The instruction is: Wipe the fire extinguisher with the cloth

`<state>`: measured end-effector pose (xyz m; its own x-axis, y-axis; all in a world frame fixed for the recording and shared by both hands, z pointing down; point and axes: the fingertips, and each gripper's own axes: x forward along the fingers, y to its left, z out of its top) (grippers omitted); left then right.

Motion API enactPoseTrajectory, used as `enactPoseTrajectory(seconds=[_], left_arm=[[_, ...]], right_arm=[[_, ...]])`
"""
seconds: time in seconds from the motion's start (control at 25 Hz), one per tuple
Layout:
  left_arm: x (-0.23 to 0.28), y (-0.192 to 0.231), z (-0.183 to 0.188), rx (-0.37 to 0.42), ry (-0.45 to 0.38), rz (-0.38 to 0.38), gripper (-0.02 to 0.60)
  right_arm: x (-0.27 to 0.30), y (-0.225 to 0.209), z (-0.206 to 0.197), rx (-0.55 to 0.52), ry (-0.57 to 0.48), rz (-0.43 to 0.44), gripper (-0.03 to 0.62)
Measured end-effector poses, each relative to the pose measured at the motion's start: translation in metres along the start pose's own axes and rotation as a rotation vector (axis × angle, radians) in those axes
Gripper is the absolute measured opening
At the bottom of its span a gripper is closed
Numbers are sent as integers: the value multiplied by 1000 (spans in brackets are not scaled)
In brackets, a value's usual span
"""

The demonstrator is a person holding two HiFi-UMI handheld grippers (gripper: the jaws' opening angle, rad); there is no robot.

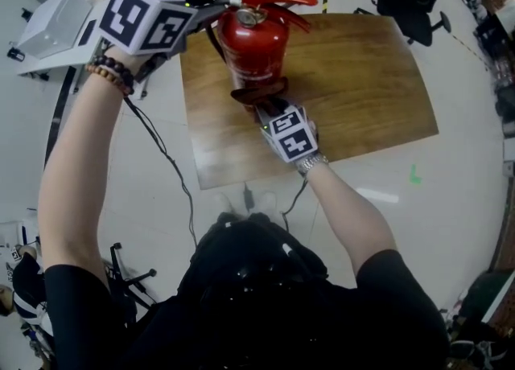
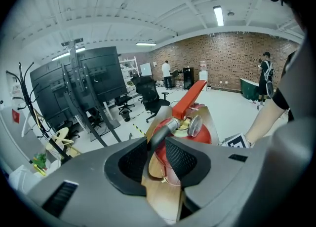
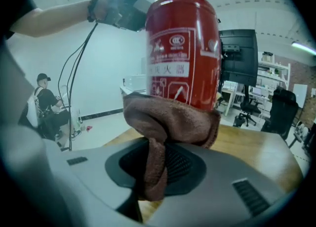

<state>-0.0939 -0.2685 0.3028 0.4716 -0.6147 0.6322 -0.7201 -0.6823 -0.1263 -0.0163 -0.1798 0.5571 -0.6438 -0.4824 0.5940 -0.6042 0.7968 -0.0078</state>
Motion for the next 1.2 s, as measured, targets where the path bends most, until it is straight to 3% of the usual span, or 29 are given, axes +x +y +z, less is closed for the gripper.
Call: enactPoseTrajectory(seconds=[0.56,1.2], left_arm=[[2,0,1,15,26,28,115],[4,-2,1,24,30,35,117]], right_arm=[[64,4,-74,129,222,52,91],[84,-7,-113,210,331,26,91]])
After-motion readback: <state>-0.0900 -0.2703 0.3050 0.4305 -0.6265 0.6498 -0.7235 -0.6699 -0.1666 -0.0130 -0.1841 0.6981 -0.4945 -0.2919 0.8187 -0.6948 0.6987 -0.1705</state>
